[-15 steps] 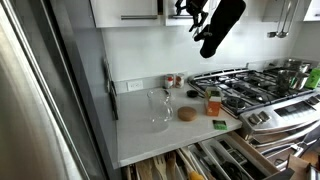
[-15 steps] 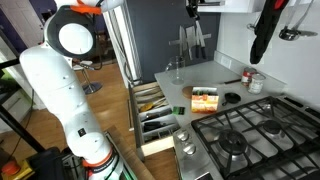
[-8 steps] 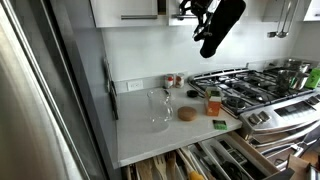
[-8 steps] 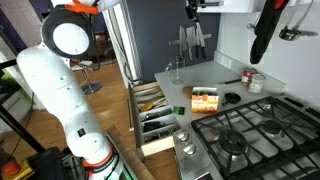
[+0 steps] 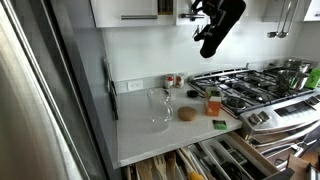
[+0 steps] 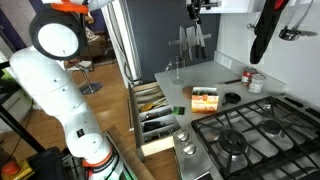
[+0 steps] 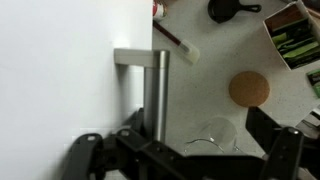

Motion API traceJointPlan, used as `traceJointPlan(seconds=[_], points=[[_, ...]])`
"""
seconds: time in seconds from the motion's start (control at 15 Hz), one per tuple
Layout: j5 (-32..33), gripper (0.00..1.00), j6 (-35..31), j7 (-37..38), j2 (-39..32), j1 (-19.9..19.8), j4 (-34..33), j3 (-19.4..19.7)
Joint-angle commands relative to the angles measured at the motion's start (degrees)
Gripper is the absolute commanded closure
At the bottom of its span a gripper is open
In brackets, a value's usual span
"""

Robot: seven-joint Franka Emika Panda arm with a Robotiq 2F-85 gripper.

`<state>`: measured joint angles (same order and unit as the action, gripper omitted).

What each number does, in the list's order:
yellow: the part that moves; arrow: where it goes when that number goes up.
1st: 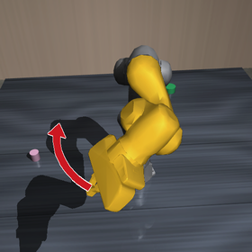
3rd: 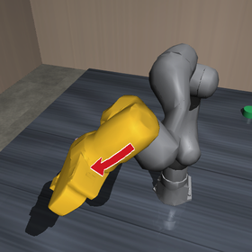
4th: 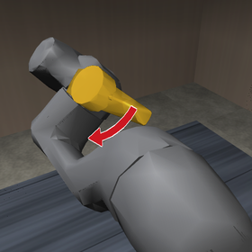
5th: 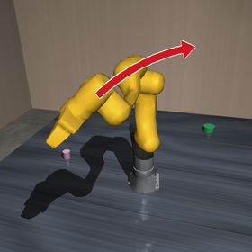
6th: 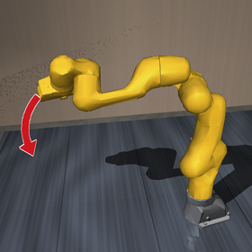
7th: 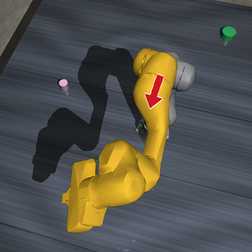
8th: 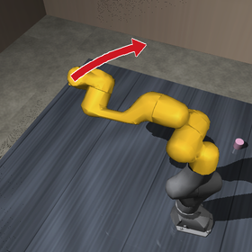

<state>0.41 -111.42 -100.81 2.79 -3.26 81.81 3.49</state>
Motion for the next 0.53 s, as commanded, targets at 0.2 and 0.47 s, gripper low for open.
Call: traceJointPlan(seconds=[0.2, 0.47], points=[[-5.6, 0.0, 4.4, 1.2, 4.5, -1.5, 6.7, 2.2], [-7.0, 0.0, 5.6, -0.8, 6.0, -2.0, 8.2, 3.4]])
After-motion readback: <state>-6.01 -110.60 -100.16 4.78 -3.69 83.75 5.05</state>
